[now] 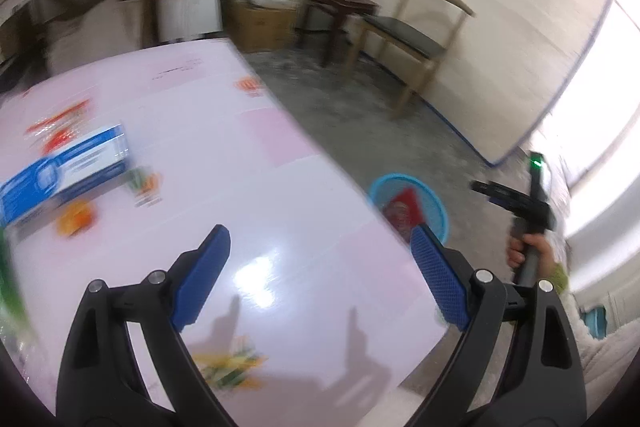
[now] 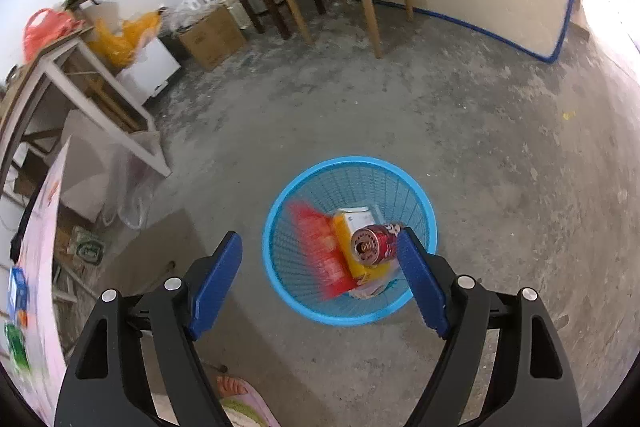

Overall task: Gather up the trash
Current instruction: 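Move both grippers back from the wastebasket toward the table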

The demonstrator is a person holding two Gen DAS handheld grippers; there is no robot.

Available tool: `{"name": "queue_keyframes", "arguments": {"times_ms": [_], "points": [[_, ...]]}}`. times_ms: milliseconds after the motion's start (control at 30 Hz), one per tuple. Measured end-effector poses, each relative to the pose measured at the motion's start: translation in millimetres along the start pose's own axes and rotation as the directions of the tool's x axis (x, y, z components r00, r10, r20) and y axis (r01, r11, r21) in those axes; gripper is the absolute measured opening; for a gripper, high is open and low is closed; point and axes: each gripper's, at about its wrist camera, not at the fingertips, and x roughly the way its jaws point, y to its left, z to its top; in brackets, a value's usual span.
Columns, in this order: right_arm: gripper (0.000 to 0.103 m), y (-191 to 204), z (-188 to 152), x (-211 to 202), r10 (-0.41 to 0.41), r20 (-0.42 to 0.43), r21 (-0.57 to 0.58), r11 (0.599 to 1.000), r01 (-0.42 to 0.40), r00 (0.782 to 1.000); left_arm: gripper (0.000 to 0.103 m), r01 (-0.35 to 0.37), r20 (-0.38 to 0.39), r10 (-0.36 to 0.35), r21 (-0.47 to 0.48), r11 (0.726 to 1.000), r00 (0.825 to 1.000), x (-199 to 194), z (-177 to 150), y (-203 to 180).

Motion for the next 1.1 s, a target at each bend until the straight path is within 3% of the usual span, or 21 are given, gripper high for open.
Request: {"name": "queue_keyframes", "arguments": {"times_ms": [200,333,533,667,733,767,800,933,1000,1100], "points": [[0.077,27,-21,-44,0.049,0.031,-0.046,0.998,-0.048,0.998,0.088,-0.081,0.072,0.088,-0.105,0.991,0.993,-57,-27,59],[0.077,64,-27,-82,0.129,0.069,-0.115,0.986,-0.121,0.989,0.088,-0.102,0.135,0.121,-0.141,0.985,0.983,-95,-46,87],[0.081,154,-33,-119,0.336,0.031,-0.268,0.91,-0.316,0.941,0.088,-0.145,0.186,0.184,-0.202,0.969,0.965,-132,-79,119],[0.082,230,-51,-121,0.483,-0.124,-0.33,0.804,-0.495,0.867,0.088,-0.182,0.205,0.237,-0.257,0.949,0.95,-148,-103,137],[0.082,282,-70,-118,0.553,-0.247,-0.346,0.717,-0.605,0.796,0.088,-0.214,0.194,0.276,-0.29,0.933,0.941,-153,-117,149],[0.082,297,-77,-117,0.566,-0.287,-0.347,0.691,-0.634,0.773,0.088,-0.235,0.183,0.3,-0.309,0.922,0.936,-155,-124,157],[0.082,328,-90,-113,0.586,-0.365,-0.34,0.64,-0.689,0.724,0.088,-0.248,0.174,0.314,-0.321,0.914,0.933,-157,-130,162],[0.082,417,-136,-100,0.562,-0.576,-0.298,0.533,-0.792,0.594,0.088,-0.27,0.16,0.35,-0.38,0.885,0.923,-160,-154,184],[0.082,465,-164,-91,0.51,-0.667,-0.275,0.509,-0.816,0.543,0.088,-0.263,0.157,0.354,-0.416,0.871,0.922,-160,-164,194],[0.082,521,-195,-77,0.445,-0.729,-0.279,0.501,-0.819,0.52,0.088,-0.245,0.16,0.347,-0.449,0.859,0.924,-160,-175,204]]}}
